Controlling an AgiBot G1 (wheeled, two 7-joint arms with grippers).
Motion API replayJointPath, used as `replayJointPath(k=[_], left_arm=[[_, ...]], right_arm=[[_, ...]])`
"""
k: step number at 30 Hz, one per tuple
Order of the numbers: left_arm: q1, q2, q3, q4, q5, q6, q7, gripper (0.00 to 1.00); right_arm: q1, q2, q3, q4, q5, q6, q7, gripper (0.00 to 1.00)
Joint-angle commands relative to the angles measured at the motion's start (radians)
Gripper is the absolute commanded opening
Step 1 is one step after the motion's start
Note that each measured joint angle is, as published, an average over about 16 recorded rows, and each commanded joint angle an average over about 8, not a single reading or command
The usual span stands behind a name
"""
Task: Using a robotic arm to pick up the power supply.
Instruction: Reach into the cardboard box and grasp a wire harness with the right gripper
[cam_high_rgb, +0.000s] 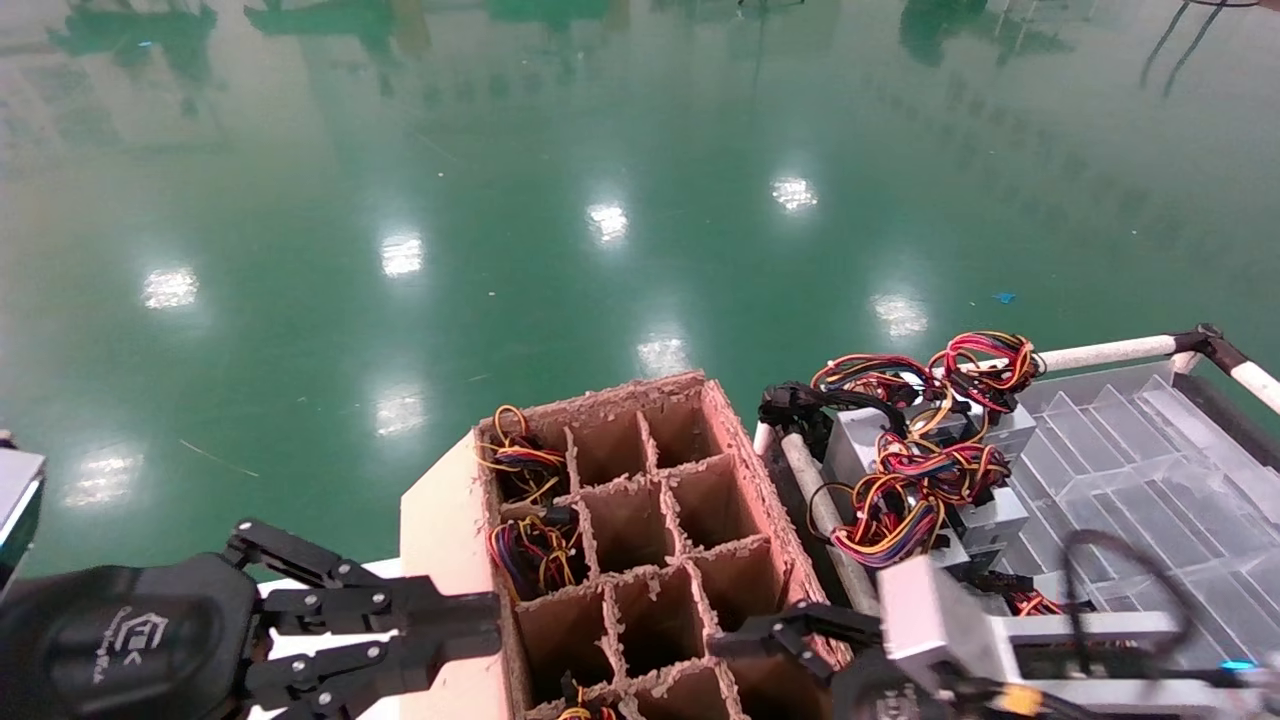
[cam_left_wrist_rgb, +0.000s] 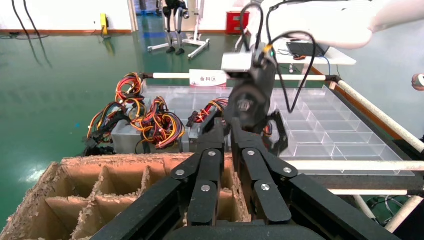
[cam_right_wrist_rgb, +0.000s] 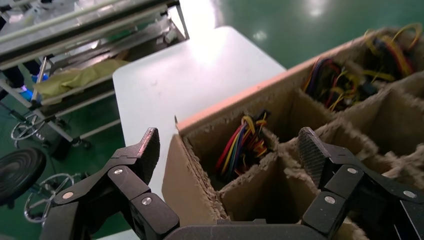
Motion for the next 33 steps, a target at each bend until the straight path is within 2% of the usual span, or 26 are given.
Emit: replayJointPath(k=[1, 15, 23, 27, 33], left_arm=[[0.0, 0.0, 0.0, 0.0, 0.0, 0.0, 0.0, 0.0], [0.0, 0.0, 0.001, 0.0, 0.0, 0.0, 0.0, 0.0], [0.0, 0.0, 0.001, 0.0, -0.001, 0.0, 0.0, 0.02], [0.0, 0.0, 0.001, 0.0, -0.001, 0.0, 0.001, 0.12], [0.0, -0.001, 0.001, 0.0, -0.001, -0.001, 0.001, 0.42]], right_arm=[[0.011, -0.021, -0.018, -0.012, -0.028, 0.003, 0.007, 0.01], [0.117, -0.195, -0.113, -0.189, -0.162, 0.001, -0.022, 0.0], [0.166, -0.264, -0.15, -0.281, -0.218, -0.002, -0.039, 0.0], [0.181, -0.284, -0.16, -0.312, -0.234, -0.002, -0.047, 0.0], [0.196, -0.298, -0.174, -0.34, -0.261, 0.009, -0.04, 0.0]])
